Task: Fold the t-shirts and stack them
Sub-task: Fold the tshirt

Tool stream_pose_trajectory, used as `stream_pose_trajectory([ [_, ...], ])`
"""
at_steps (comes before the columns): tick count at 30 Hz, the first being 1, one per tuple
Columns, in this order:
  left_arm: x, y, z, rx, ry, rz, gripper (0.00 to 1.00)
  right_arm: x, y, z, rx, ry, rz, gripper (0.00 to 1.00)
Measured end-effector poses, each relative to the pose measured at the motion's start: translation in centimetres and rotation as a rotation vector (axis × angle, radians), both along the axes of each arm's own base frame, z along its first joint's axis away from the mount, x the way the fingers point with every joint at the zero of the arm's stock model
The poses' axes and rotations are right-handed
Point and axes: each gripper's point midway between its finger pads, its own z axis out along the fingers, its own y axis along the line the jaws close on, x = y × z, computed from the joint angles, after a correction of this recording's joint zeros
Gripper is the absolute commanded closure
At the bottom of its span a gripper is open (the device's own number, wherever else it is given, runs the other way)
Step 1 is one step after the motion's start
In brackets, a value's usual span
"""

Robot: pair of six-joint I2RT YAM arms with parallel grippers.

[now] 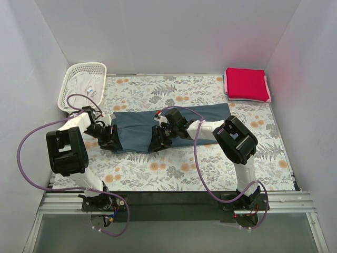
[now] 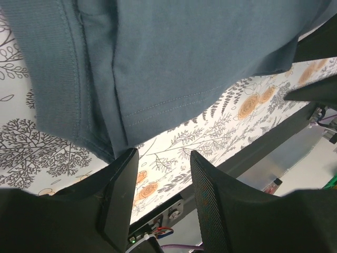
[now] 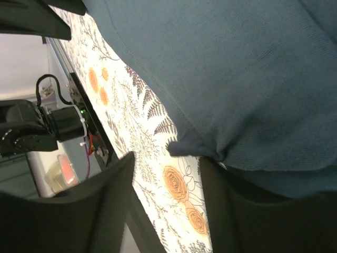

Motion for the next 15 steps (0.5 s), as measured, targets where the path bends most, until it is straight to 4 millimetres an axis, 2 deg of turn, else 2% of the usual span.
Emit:
stream_pose_trajectory([
  [3, -0.1, 0.2, -0.5, 0.013, 0.018, 0.006, 0.57, -0.1, 0.0, 0.1, 0.003, 0.006, 0.002, 0.37],
  [7, -0.1, 0.4, -1.0, 0.027, 0.040, 0.017, 0.58, -0.1, 0.0, 0.1, 0.003, 0.008, 0.002, 0.41],
  [15, 0.3, 0.5, -1.5, 0.033, 0.055, 0.037, 0.65, -0.2, 0.1, 0.1, 0.004, 0.019, -0.002, 0.62],
])
